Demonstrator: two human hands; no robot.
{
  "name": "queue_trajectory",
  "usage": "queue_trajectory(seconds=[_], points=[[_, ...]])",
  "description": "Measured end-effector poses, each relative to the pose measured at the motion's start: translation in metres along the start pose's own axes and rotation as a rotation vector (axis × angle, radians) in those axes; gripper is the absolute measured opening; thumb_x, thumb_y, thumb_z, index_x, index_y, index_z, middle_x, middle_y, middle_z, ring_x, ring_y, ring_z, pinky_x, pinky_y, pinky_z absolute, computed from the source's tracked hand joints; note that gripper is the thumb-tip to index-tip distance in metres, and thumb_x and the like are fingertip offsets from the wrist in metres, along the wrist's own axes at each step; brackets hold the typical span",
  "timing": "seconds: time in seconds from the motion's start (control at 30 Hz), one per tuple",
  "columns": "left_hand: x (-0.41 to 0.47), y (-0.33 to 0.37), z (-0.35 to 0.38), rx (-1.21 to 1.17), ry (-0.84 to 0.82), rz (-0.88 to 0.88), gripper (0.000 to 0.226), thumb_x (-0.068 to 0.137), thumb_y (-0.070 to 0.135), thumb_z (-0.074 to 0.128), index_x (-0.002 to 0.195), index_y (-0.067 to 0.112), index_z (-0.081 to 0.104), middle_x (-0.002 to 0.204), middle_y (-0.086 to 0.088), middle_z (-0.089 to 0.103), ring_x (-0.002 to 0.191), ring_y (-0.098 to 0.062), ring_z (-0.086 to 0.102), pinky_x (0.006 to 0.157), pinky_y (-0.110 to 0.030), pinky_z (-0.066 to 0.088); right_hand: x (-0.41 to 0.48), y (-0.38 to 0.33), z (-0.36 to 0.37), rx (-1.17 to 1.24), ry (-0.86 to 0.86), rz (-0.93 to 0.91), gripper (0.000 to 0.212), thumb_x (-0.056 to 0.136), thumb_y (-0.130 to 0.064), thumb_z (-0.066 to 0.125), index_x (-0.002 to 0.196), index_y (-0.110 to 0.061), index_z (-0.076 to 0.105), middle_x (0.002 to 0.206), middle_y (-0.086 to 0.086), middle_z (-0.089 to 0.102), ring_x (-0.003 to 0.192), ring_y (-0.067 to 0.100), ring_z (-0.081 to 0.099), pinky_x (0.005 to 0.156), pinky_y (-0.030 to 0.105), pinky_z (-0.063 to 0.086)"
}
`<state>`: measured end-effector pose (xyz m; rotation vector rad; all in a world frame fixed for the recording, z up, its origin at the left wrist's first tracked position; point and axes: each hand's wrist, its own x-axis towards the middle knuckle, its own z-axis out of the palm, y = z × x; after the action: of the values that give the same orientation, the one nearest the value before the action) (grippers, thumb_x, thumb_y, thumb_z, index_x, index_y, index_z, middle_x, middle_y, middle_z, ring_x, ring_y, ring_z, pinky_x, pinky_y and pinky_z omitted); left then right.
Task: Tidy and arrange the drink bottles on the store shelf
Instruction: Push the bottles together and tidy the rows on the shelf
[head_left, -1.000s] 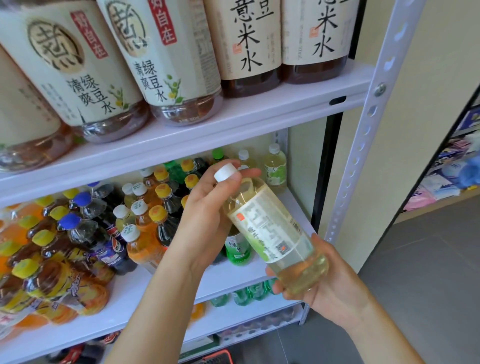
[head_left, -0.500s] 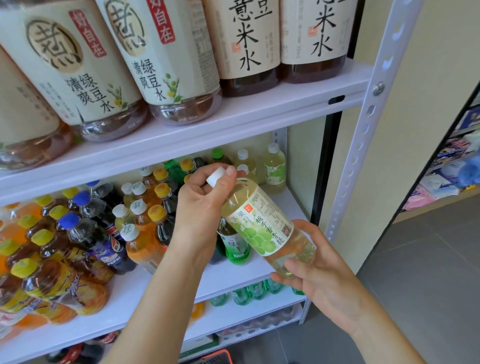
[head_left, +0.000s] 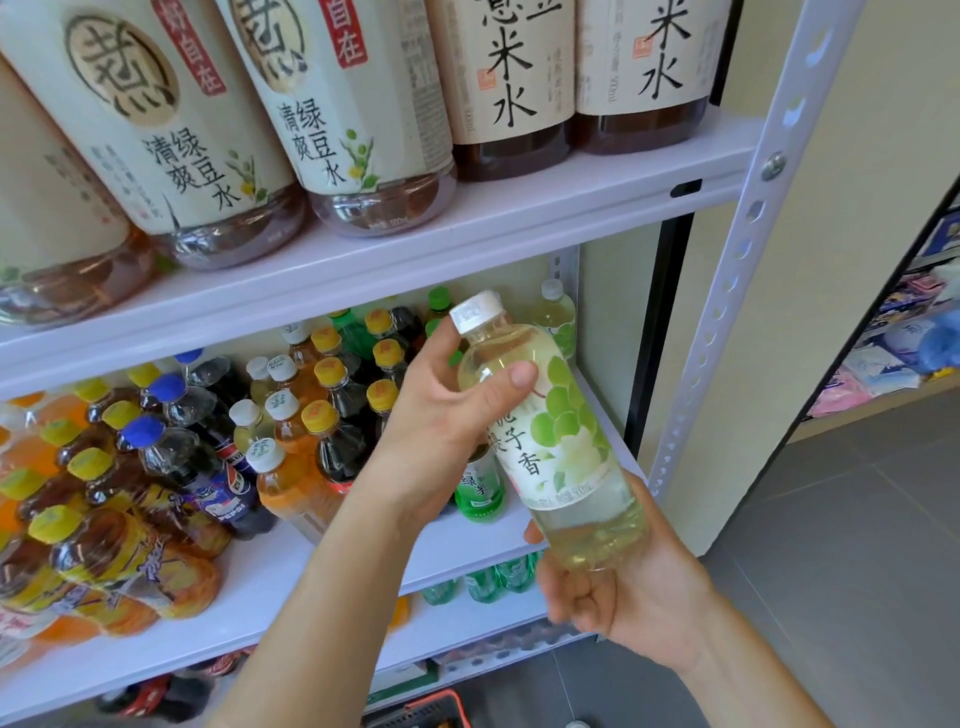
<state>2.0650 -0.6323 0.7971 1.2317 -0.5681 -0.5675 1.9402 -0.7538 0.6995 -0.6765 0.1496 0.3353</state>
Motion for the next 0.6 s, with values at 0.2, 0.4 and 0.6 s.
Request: queue_trajectory(seconds=[0.2, 0.4, 0.6], points=[[0.004, -0.002, 0.002, 0.239, 0.216, 0.035, 0.051, 0.071, 0.024, 0.084, 0.115, 0.017, 0.058, 0.099, -0.004, 0.076, 0.09, -0.022, 0.074, 0.076, -0.035, 0.061, 0.006, -0.002, -0.005, -0.319, 0.135, -0.363, 0.062, 0.077, -0.056, 0.074, 0.131, -0.035, 0.052, 0.129, 0.01, 0.063, 0.116, 0.033, 0.061, 0.095, 0.053, 0.051], [0.004, -0.005, -0.002, 0.17, 0.223, -0.043, 0.054, 0.075, 0.033, 0.08, 0.12, 0.016, 0.055, 0.106, -0.003, 0.074, 0.099, -0.021, 0.072, 0.082, -0.036, 0.058, 0.005, 0.002, 0.001, -0.652, 0.334, -0.56, 0.065, 0.073, -0.052, 0.078, 0.13, -0.038, 0.052, 0.115, 0.003, 0.07, 0.1, 0.024, 0.07, 0.081, 0.039, 0.055], [0.002, -0.002, -0.014, -0.154, -0.044, -0.11, 0.072, 0.072, 0.01, 0.076, 0.137, 0.011, 0.045, 0.117, -0.015, 0.067, 0.105, -0.034, 0.066, 0.094, -0.051, 0.053, -0.001, -0.002, 0.008, -0.113, 0.002, -0.21, 0.073, 0.074, -0.068, 0.064, 0.121, -0.012, 0.066, 0.097, 0.024, 0.069, 0.058, 0.031, 0.067, 0.047, 0.027, 0.05]])
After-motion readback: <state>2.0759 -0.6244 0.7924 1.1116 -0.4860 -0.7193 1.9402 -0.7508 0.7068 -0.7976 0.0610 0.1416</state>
